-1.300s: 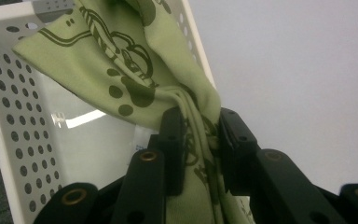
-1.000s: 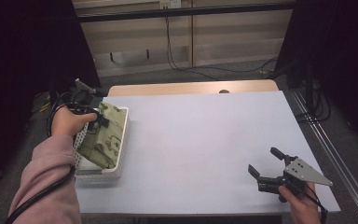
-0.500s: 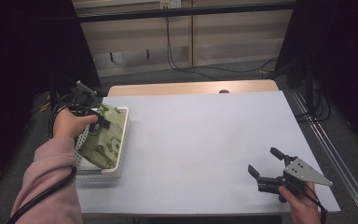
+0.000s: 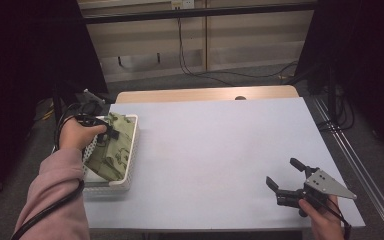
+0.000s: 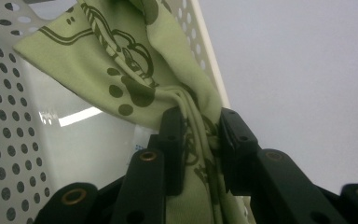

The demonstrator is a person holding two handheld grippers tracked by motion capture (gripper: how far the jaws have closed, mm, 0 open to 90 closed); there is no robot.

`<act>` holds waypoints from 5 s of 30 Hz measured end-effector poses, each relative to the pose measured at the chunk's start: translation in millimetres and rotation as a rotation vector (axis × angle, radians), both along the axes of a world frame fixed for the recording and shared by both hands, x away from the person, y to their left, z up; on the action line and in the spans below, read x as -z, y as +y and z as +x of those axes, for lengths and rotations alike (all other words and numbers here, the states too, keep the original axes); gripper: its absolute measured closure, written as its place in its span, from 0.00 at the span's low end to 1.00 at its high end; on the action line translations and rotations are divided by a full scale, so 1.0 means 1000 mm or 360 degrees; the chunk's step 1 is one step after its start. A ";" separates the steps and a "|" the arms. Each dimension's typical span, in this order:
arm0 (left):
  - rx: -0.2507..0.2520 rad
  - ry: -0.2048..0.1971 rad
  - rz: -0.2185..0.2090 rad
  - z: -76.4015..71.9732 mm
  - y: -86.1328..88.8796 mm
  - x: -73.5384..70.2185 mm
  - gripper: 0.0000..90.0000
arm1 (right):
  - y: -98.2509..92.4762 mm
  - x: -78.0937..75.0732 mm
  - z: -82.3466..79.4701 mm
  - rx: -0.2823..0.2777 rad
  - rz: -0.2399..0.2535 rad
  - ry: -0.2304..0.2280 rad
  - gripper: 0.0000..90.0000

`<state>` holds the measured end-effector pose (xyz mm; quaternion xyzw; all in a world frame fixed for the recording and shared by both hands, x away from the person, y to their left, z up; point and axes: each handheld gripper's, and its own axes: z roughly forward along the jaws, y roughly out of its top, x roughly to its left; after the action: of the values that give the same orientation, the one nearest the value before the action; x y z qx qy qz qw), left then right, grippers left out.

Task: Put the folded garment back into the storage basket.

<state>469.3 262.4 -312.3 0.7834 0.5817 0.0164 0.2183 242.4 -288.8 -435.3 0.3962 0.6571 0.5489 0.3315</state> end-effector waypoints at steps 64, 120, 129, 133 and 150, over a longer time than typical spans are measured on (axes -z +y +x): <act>0.0012 -0.0030 0.0009 -0.002 0.011 0.032 0.79 | 0.000 0.000 0.000 0.0002 -0.0006 0.0002 0.02; -0.0105 -0.0224 0.0113 -0.013 0.048 0.041 0.66 | 0.000 0.000 -0.001 0.0003 -0.0004 -0.0006 0.02; -0.0194 -0.0378 -0.0027 -0.022 0.049 0.032 0.53 | 0.000 -0.001 -0.001 0.0007 0.0001 -0.0007 0.02; -0.0085 -0.0382 -0.0067 -0.028 0.052 0.028 0.47 | 0.000 0.000 -0.001 0.0004 -0.0004 -0.0010 0.02; -0.0020 -0.0646 -0.0345 -0.058 0.032 0.034 0.33 | 0.001 -0.001 -0.001 0.0004 -0.0003 -0.0009 0.02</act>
<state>410.9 294.4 -346.3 0.7324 0.5290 0.1123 0.4136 241.4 -288.2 -434.7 0.3951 0.6562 0.5490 0.3345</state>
